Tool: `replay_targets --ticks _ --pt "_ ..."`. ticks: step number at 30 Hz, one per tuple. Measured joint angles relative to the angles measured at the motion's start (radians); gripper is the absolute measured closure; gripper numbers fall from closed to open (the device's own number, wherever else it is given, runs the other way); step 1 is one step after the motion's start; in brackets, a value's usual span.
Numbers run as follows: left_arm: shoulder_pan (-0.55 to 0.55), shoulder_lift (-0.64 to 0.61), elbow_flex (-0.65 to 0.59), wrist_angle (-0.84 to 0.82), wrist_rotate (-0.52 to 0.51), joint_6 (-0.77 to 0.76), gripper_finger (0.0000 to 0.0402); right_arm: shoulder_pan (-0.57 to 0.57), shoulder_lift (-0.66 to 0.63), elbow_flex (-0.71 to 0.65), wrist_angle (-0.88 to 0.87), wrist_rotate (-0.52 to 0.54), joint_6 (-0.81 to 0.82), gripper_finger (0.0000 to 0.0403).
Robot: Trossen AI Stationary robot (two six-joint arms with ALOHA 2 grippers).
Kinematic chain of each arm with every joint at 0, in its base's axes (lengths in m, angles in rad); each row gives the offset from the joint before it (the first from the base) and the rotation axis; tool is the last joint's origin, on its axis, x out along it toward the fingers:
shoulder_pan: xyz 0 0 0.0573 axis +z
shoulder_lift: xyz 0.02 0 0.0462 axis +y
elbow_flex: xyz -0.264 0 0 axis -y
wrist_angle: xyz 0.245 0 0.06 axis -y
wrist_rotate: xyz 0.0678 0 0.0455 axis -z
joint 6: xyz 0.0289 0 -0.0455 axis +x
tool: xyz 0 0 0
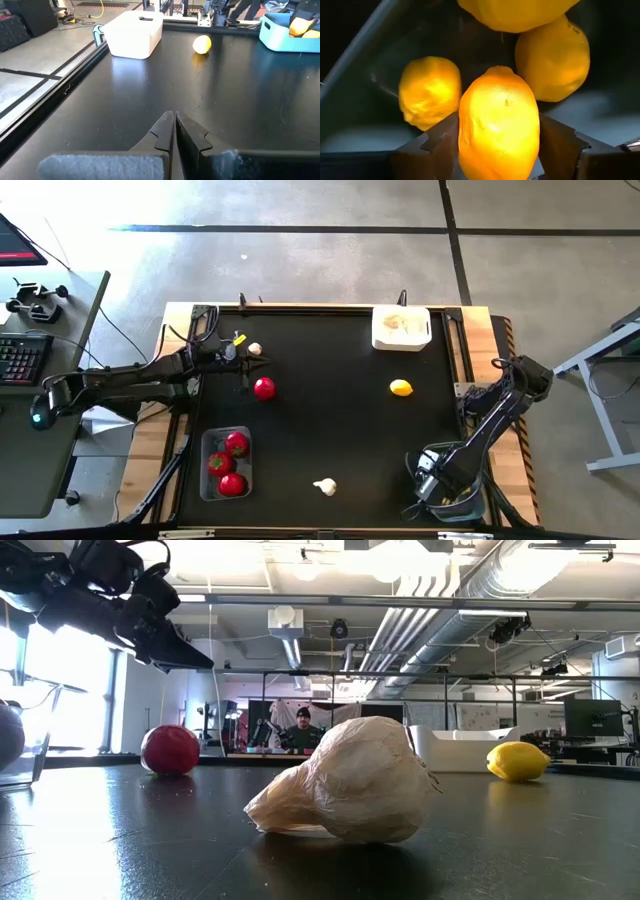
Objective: Sort produce into baskets
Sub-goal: Put the lemon into the blue bin, then put the garlic into the white bin
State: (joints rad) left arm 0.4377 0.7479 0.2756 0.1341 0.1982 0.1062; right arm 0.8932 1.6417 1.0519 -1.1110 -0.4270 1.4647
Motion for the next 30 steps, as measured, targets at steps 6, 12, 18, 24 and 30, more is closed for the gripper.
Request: replay_targets --ticks 6,12,18,24,30 --pt "0.000 0.000 0.000 0.000 0.000 0.001 0.0375 -0.018 0.000 0.000 -0.006 -0.003 -0.006 0.0137" --pt "0.000 0.000 0.000 0.000 -0.001 0.003 0.0343 -0.033 0.000 0.001 -0.006 -0.083 -0.054 0.0132" --pt "0.000 0.000 0.000 0.000 -0.003 0.019 0.0335 -0.057 -0.036 0.001 -0.014 -0.142 -0.065 0.0208" --pt "0.000 0.000 0.001 0.000 -0.013 0.022 0.0368 -0.095 -0.138 0.002 -0.033 -0.046 -0.032 0.0367" --pt "0.000 0.000 0.076 -0.128 -0.109 0.020 0.0399 -0.187 -0.237 -0.004 -0.027 0.306 -0.163 0.0380"
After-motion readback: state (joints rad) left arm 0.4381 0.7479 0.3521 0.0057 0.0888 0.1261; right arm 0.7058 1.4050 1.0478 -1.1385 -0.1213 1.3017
